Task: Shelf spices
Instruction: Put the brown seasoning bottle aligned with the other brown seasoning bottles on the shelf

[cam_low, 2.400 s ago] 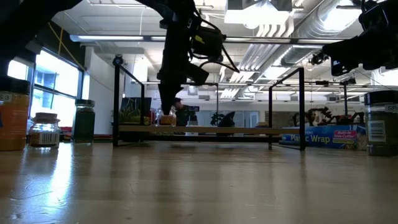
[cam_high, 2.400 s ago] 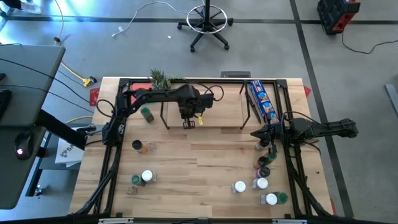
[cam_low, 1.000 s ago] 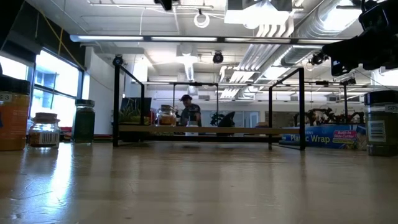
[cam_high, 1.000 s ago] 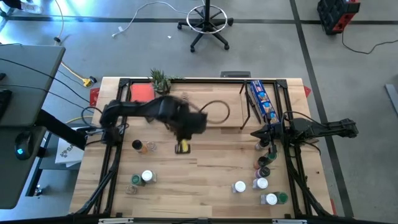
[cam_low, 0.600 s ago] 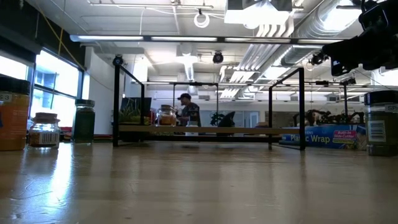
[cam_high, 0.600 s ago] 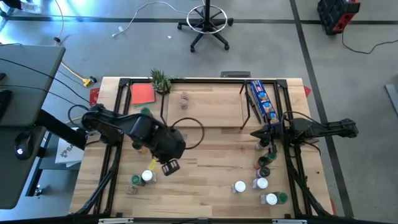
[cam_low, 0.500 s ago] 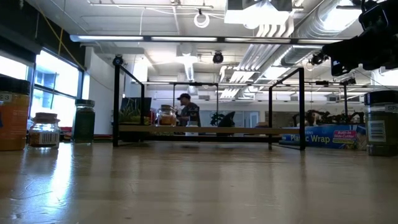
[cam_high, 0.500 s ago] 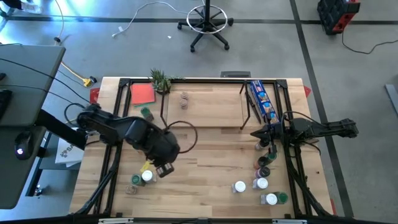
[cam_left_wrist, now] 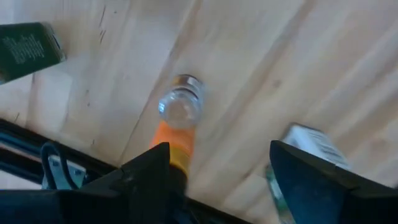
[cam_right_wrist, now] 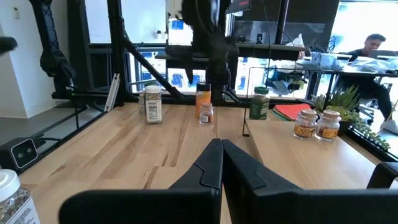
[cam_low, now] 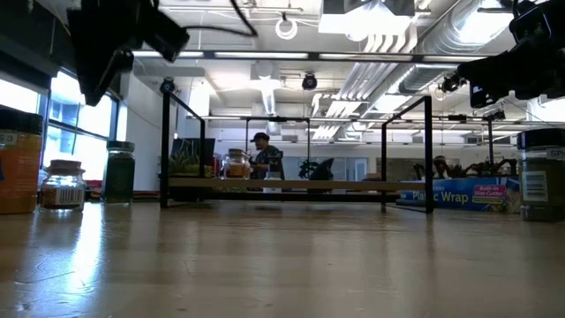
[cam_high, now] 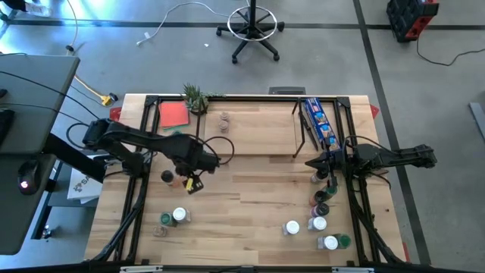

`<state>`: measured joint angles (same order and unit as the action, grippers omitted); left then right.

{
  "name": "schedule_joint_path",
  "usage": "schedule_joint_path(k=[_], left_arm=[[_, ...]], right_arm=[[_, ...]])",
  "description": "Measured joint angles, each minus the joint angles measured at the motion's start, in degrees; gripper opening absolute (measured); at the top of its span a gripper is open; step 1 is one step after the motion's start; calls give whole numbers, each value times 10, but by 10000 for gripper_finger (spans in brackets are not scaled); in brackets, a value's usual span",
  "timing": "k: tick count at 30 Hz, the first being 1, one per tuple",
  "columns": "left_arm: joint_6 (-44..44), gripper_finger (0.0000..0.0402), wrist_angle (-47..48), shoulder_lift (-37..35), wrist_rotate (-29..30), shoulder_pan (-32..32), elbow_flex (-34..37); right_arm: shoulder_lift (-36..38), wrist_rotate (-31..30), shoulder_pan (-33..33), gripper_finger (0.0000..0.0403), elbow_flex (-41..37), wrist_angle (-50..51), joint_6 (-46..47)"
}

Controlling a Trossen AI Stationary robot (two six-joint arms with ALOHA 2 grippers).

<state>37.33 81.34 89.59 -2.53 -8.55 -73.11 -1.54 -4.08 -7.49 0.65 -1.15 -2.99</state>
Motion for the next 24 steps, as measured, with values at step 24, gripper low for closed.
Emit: schedule_joint_path(k=[24], left_arm=[[6,278,-120,0,2,54,173]], right_arm=[[0,0,0,0,0,0,0]])
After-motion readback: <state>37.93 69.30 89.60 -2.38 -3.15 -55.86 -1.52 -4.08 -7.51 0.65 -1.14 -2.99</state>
